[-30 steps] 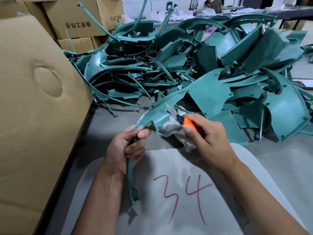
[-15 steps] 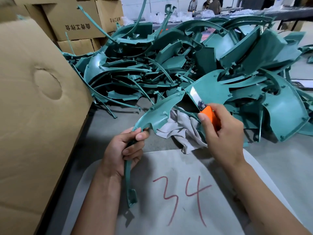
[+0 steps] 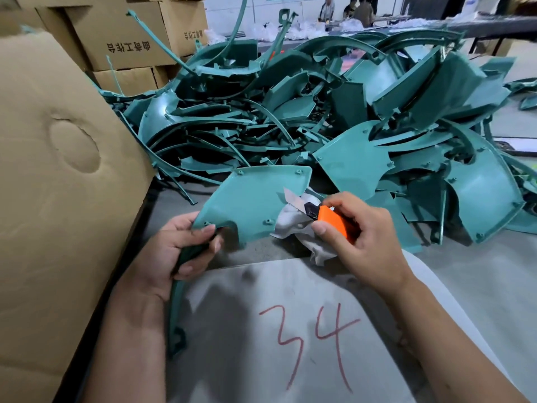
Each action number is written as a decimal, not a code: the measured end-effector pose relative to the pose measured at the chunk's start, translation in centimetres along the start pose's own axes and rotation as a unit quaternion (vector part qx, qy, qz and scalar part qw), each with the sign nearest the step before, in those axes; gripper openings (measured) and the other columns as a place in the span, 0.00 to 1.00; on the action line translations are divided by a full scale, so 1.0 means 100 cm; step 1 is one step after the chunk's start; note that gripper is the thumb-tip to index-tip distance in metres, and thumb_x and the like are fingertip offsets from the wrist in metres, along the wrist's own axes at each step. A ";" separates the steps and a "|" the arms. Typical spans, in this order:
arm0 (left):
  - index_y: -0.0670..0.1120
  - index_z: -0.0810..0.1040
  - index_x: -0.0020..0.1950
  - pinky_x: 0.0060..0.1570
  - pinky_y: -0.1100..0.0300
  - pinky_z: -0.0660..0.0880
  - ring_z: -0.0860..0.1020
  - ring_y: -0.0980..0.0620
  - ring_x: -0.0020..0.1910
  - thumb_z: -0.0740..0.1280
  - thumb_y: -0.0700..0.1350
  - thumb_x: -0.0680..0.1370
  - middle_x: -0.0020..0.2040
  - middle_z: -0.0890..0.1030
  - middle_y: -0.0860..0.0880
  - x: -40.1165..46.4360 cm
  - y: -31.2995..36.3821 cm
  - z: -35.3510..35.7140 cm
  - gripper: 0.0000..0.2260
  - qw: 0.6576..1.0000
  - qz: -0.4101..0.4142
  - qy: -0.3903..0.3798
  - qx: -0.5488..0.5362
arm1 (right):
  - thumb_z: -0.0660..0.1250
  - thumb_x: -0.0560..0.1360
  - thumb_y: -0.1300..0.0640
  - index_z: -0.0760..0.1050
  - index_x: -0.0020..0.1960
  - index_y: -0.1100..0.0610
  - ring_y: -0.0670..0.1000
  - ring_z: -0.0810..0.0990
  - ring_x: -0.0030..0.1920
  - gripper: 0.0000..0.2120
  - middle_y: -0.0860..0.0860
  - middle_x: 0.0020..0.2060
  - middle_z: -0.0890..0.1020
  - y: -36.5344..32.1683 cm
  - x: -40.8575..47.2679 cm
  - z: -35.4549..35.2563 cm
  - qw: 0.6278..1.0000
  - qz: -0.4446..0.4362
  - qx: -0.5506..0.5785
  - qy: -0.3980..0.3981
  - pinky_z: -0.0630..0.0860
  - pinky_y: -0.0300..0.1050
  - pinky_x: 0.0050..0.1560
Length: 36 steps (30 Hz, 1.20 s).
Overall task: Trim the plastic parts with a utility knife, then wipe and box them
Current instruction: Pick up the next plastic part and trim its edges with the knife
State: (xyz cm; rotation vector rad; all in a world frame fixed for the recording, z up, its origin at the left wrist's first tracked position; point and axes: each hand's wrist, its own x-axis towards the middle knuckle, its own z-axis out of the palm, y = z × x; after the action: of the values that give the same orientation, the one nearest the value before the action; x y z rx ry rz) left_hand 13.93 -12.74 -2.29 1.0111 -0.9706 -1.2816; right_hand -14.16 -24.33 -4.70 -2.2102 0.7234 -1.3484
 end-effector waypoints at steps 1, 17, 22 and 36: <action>0.38 0.76 0.41 0.18 0.74 0.56 0.61 0.59 0.15 0.61 0.36 0.77 0.33 0.76 0.43 -0.002 0.002 0.000 0.06 1.000 0.006 0.007 0.012 | 0.73 0.77 0.44 0.76 0.51 0.55 0.44 0.79 0.32 0.15 0.44 0.33 0.77 -0.002 0.000 0.001 1.000 0.000 0.025 -0.006 0.67 0.29 0.34; 0.42 0.84 0.44 0.27 0.62 0.74 0.77 0.50 0.28 0.77 0.47 0.70 0.37 0.84 0.46 0.004 0.003 0.013 0.09 0.955 0.078 0.059 0.280 | 0.72 0.79 0.54 0.78 0.40 0.55 0.49 0.63 0.22 0.10 0.54 0.25 0.67 -0.006 0.011 -0.001 0.879 0.312 0.359 0.008 0.59 0.39 0.25; 0.44 0.77 0.52 0.48 0.40 0.75 0.76 0.40 0.46 0.70 0.46 0.77 0.48 0.79 0.44 0.021 -0.023 0.032 0.08 0.647 0.385 0.485 0.445 | 0.71 0.81 0.52 0.76 0.38 0.49 0.48 0.67 0.22 0.13 0.50 0.25 0.71 -0.006 0.013 0.007 0.847 0.321 0.377 0.194 0.64 0.38 0.23; 0.46 0.81 0.49 0.23 0.69 0.71 0.76 0.58 0.26 0.72 0.37 0.78 0.39 0.84 0.51 0.030 -0.025 0.082 0.04 0.942 0.095 0.289 -0.138 | 0.55 0.84 0.39 0.72 0.42 0.58 0.52 0.70 0.30 0.25 0.56 0.30 0.73 -0.014 0.003 0.009 0.985 0.125 0.067 0.102 0.69 0.48 0.32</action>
State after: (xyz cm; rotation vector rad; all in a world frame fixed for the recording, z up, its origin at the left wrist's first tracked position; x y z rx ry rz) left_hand 5.54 -16.20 -2.38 0.9656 -0.4073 -0.8510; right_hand -12.95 -23.35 -4.07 -1.8258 0.9211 -1.4584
